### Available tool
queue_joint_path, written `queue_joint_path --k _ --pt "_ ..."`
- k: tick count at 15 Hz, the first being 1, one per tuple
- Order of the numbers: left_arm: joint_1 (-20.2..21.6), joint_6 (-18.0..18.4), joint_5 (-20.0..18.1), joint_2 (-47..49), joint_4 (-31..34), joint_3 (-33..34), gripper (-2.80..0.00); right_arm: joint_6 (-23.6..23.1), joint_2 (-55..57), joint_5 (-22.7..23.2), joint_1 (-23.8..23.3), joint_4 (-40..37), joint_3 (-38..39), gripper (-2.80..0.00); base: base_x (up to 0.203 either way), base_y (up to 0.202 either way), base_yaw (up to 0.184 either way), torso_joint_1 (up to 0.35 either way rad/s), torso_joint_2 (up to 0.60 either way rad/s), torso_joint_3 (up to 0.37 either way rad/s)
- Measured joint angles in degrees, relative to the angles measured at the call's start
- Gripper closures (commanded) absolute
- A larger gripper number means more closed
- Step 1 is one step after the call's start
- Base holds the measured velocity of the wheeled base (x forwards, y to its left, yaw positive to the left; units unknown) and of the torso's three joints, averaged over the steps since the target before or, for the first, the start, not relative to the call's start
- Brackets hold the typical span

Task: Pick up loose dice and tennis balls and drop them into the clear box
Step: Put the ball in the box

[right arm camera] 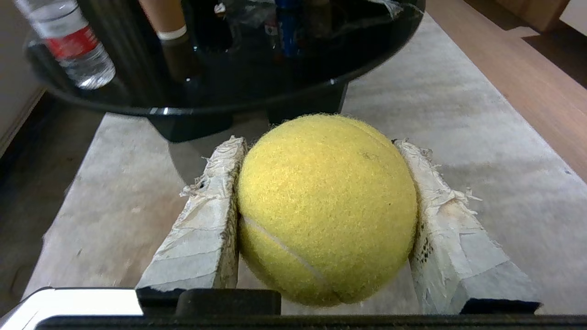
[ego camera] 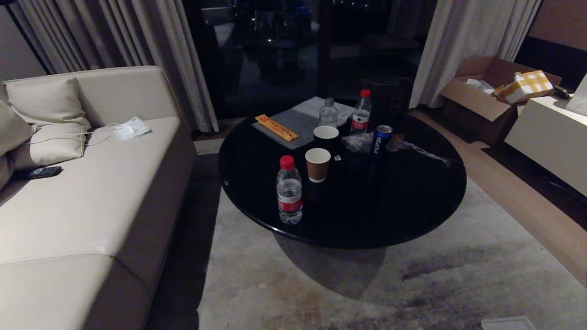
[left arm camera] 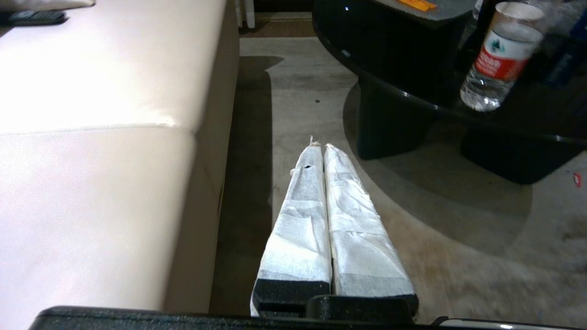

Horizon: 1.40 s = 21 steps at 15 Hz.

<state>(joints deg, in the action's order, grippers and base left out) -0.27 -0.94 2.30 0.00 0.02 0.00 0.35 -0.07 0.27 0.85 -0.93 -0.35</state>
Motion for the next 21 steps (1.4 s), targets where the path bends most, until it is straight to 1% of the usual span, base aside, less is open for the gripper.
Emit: queue_joint_path --k 21 --pt "0.0 0.1 -0.05 0.0 -0.02 0.0 0.0 -0.01 0.0 -0.02 0.0 0.02 0.02 0.0 -0.184 0.0 0.0 0.003 0.0 0.002"
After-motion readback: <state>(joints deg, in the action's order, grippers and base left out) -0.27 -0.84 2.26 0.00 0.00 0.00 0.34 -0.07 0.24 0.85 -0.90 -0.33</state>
